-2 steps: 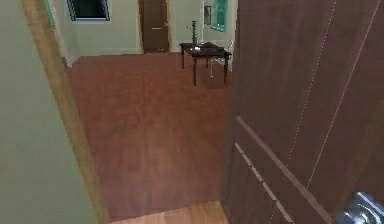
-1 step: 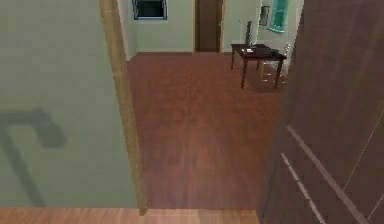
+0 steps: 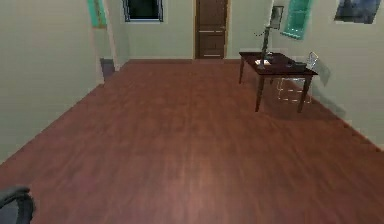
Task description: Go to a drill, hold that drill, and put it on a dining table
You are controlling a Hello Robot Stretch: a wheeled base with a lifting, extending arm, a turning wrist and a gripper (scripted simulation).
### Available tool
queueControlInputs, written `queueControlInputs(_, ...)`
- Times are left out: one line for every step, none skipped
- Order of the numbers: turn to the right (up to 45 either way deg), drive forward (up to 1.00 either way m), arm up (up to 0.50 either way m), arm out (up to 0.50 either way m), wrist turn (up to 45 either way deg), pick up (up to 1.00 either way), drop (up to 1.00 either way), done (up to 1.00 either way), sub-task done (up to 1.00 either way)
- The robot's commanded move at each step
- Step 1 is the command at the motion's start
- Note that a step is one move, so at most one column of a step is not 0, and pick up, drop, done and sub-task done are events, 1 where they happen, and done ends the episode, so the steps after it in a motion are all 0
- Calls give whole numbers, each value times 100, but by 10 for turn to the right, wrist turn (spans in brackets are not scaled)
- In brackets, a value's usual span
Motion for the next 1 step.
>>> queueControlInputs(-60,0,0,0,0,0,0,0,0)
